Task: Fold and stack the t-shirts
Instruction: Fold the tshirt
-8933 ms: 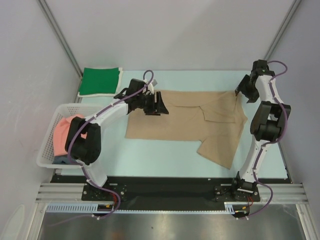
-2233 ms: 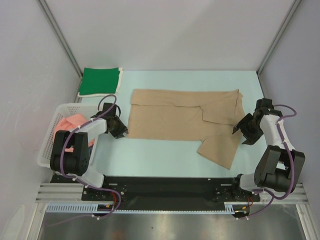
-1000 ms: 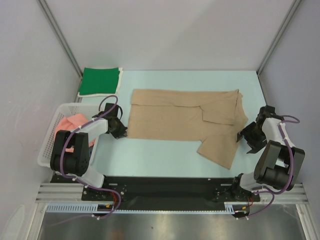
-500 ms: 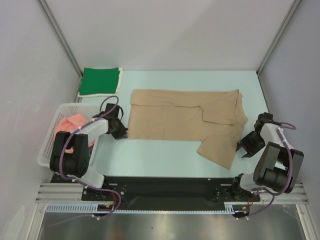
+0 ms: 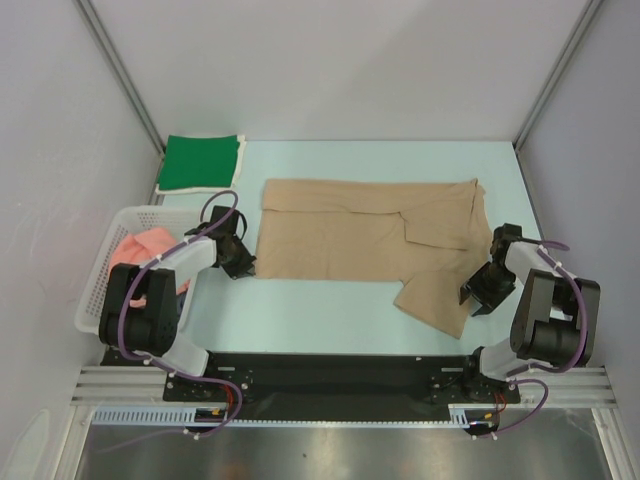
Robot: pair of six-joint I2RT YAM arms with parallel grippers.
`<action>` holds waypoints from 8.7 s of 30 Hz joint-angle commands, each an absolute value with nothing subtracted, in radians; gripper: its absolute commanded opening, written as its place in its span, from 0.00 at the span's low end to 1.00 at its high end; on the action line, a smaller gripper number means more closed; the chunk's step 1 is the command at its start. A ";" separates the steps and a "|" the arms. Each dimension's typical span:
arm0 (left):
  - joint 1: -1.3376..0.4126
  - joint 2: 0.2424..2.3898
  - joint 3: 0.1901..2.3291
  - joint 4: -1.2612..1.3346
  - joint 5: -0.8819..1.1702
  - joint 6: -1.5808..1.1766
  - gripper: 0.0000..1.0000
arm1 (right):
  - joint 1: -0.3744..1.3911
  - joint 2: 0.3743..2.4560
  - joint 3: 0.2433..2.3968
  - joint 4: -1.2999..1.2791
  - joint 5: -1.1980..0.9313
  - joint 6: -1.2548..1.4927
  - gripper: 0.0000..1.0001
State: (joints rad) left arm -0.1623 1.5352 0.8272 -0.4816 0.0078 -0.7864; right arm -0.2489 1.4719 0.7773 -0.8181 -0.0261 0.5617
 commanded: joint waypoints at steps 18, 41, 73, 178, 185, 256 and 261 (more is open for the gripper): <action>-0.173 1.453 0.856 -0.526 -0.052 -0.753 0.00 | -0.225 1.456 0.729 -0.779 0.037 0.624 0.03; -0.179 1.638 1.193 -0.584 -0.092 -0.635 0.00 | -0.250 1.613 1.268 -0.828 -0.055 0.519 0.00; -0.158 2.083 1.738 -0.739 -0.041 -0.653 0.00 | -0.276 2.180 1.933 -0.891 -0.354 0.469 0.05; -0.144 2.094 1.706 -0.615 0.029 -0.597 0.00 | -0.299 2.085 1.555 -0.680 -0.460 0.578 0.26; -0.144 2.100 1.706 -0.614 0.032 -0.595 0.00 | -0.296 2.102 1.580 -0.696 -0.471 0.578 0.38; -0.130 2.137 1.712 -0.578 0.083 -0.565 0.00 | -0.353 2.147 1.726 -0.756 -0.301 0.422 0.45; -0.132 2.143 1.717 -0.580 0.083 -0.568 0.00 | -0.353 2.172 1.747 -0.756 -0.317 0.436 0.42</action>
State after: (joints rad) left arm -0.1387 2.1407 1.6810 -0.5995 0.0654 -0.5747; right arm -0.3508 2.1578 1.7035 -0.7750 -0.2977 0.4324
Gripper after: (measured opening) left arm 0.005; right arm 0.432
